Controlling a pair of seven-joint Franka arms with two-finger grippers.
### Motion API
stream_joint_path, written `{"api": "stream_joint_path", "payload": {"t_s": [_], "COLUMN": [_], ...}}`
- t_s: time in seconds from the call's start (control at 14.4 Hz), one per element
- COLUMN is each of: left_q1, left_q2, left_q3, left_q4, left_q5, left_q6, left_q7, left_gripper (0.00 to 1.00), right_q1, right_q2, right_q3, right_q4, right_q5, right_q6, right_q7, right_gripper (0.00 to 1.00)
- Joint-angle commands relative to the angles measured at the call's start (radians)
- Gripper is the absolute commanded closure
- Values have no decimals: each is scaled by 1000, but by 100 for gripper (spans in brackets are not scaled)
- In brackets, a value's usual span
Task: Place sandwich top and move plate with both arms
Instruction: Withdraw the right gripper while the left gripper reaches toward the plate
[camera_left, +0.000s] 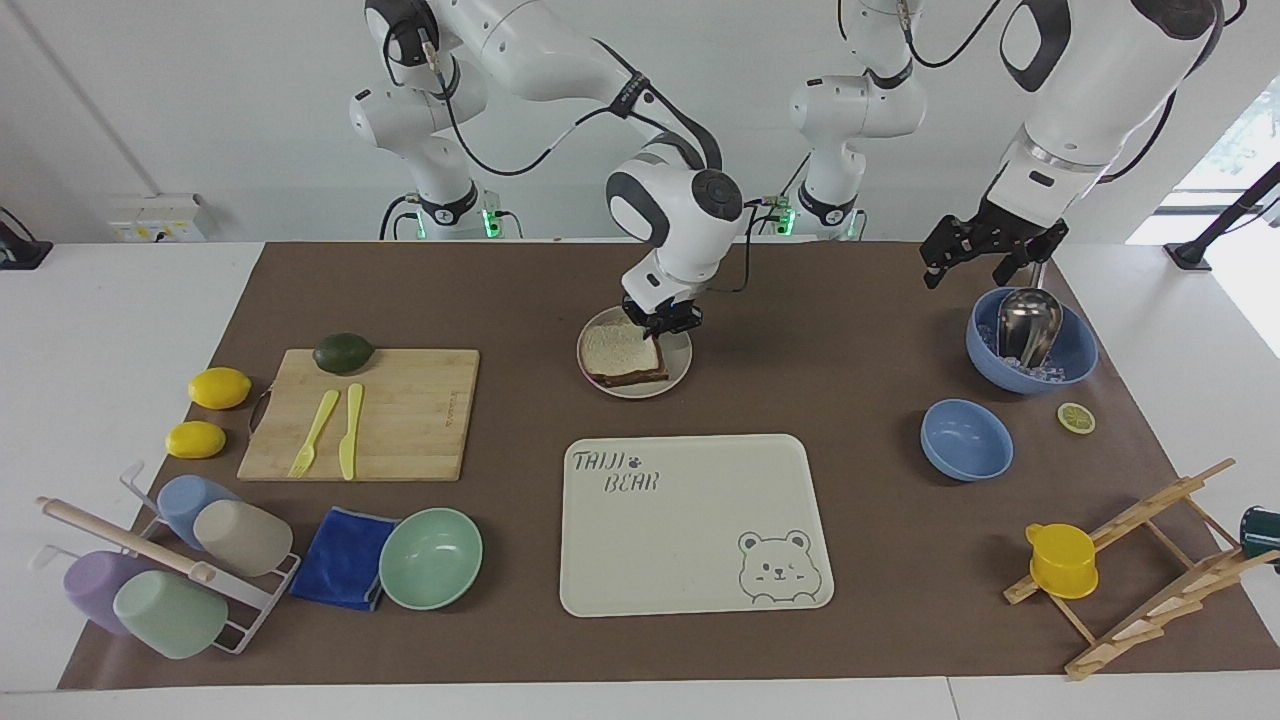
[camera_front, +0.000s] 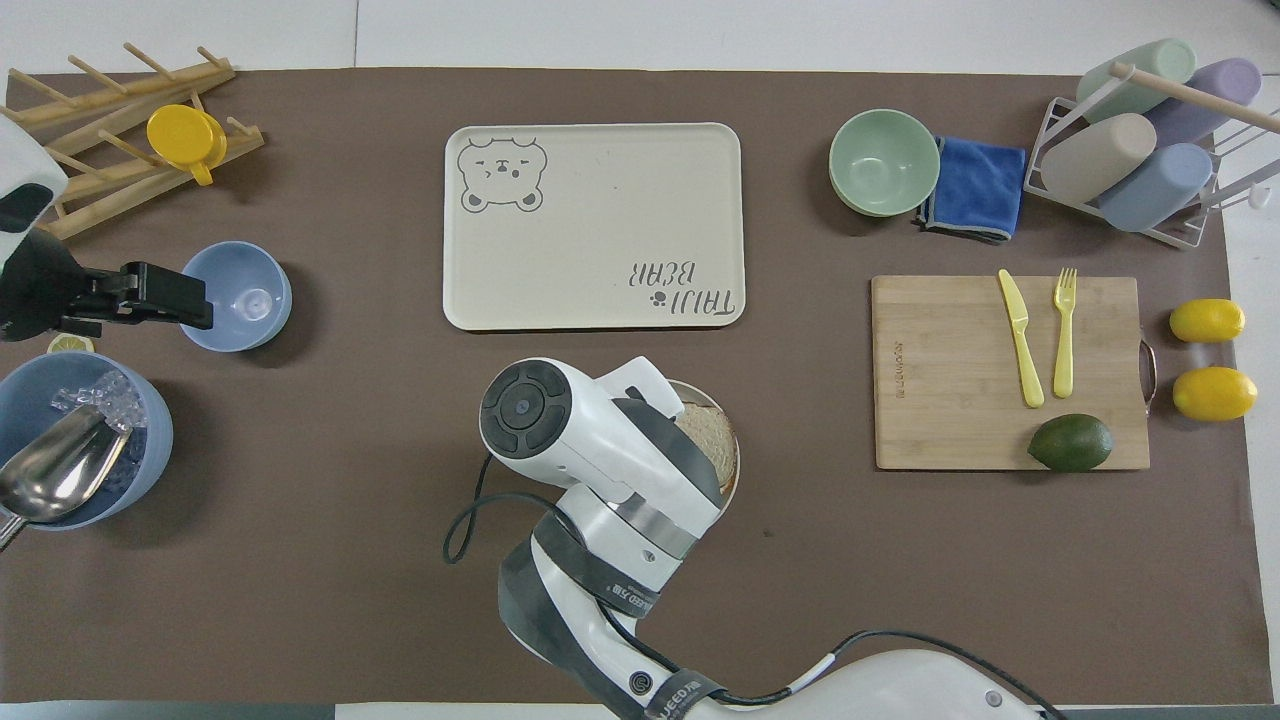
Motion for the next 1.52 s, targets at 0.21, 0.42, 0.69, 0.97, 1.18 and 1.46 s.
{"api": "stream_joint_path", "payload": {"t_s": [0.21,0.42,0.69,0.97,1.18,1.46], "left_q1": [3,-2,-86,-205,-293,-391], "left_q2": [-7,-23,-72,-60,-3,46], "left_q3": [-2,-4,-11,-11,-11,-11], "left_q4": [-5,-37,-190,-327,-402,-526], "left_q5": [-8,-10,-19,-63,-85,-148], "left_q6": [-4,25,169,333,432,647], "left_q7": [-6,-11,-173,-250,-274,-334], "left_gripper": [0,0,0,0,0,0], "right_q1": [-59,-199,-227,-273,-287,-285], "right_q2": [-77,-189,-314,-428,-470,-467], "right_q3": [-8,-18,-168,-319,-500,-554], "right_q4": [17,17,17,17,23,9], "right_q5": [26,29,31,31,110,115], "right_q6": [5,-56,-165,-338,-439,-365], "right_q7": [8,-164,-497,-731,-971,-1003], "right_gripper": [0,0,0,0,0,0]}}
